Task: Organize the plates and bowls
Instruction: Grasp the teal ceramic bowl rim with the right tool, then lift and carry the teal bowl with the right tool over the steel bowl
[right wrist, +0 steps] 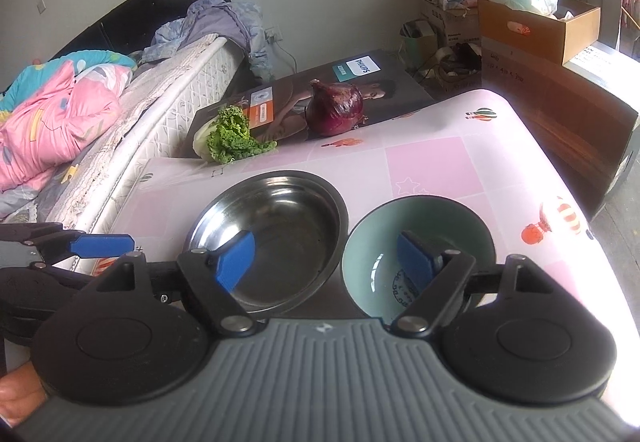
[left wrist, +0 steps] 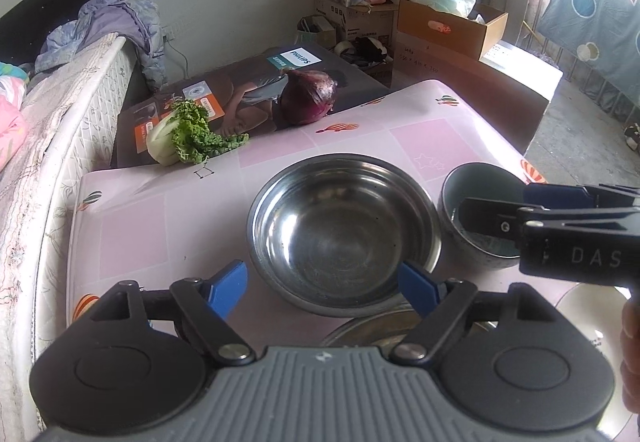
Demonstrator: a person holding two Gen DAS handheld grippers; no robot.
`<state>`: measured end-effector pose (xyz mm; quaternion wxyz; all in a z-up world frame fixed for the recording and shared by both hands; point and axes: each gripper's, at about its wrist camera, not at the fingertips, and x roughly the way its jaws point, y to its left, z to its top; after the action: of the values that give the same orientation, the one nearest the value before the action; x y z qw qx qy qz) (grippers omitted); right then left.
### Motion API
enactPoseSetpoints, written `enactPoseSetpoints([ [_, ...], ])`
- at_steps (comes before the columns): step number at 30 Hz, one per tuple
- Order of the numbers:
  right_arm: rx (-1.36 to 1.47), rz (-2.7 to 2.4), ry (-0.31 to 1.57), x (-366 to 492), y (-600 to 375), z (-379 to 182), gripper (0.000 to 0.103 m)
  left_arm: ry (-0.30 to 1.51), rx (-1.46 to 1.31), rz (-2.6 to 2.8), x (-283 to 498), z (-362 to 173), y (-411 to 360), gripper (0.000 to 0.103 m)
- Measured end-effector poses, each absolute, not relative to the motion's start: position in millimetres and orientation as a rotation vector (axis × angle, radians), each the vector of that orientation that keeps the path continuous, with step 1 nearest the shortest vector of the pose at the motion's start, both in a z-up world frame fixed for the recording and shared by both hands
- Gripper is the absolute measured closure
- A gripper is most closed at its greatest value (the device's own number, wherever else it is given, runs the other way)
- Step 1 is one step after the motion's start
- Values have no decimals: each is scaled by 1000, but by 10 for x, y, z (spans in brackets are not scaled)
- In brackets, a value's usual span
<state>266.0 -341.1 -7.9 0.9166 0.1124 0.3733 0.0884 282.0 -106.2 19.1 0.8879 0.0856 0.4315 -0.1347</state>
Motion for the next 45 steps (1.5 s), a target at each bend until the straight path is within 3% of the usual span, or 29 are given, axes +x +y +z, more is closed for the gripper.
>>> enactPoseSetpoints([
  [15,307,128,770,2184,-4087,90,24,895,99,-448,2588,225,-1392,15],
  [21,343,123,793,2267,-4323,-61,24,924,101,-491,2693,129,-1590,26],
  [26,396,144,830,2468,-4457,-295,40,996,73,-522,2882,-3,-1727,44],
  [30,429,161,855,2628,-4526,-466,53,1026,86,-518,2979,-70,-1824,66],
  [37,476,171,899,2871,-4616,-695,80,1063,123,-488,3082,-158,-2008,89],
  [41,475,174,914,2954,-4659,-780,89,1080,111,-473,3122,-195,-2039,92],
  [45,461,192,920,2993,-4672,-799,89,1080,99,-466,3156,-184,-2063,92],
])
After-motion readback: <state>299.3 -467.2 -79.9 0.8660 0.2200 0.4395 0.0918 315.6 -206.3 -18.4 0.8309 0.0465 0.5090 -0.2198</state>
